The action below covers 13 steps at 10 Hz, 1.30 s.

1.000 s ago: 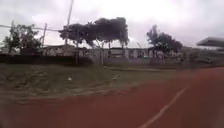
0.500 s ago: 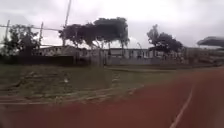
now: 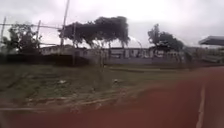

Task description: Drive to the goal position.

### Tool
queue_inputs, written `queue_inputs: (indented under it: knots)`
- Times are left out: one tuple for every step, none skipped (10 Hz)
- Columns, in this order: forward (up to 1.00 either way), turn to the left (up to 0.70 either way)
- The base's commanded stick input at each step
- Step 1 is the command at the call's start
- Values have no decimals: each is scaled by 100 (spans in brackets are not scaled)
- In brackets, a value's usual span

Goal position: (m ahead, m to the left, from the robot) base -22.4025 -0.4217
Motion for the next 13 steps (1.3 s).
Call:
queue_inputs:
  knots:
    - [70,0]
    - [70,0]
    - [70,0]
    - [70,0]
    - [70,0]
    - [70,0]
    - [70,0]
    - [70,0]
    - [70,0]
    - [70,0]
    - [70,0]
    - [70,0]
    - [70,0]
